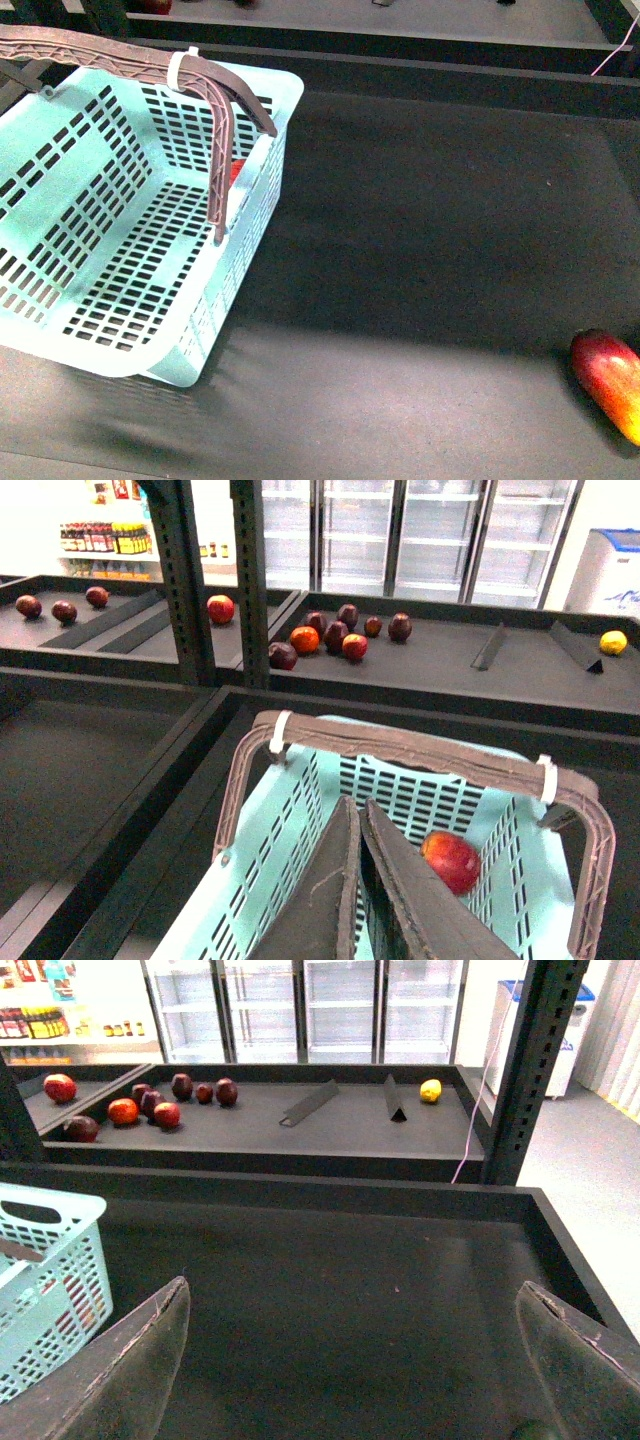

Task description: Pick apple with right arm and hold basket with left

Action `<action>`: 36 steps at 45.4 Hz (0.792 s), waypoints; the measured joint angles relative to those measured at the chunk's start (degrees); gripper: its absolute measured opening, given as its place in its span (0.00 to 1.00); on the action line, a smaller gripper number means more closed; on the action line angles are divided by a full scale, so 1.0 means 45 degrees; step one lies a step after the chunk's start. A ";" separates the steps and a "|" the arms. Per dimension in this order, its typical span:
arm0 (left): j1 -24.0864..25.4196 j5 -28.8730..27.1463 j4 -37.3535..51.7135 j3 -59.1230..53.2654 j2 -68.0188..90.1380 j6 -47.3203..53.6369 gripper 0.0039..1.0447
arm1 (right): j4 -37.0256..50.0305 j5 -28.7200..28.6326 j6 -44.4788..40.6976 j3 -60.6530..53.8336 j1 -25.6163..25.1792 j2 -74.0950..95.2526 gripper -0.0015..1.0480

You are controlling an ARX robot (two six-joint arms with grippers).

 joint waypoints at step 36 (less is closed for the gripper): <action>0.0015 -0.0005 -0.5105 -0.0243 -0.5464 0.0005 0.03 | 0.0000 -0.0005 0.0005 0.0000 0.0000 0.0000 0.92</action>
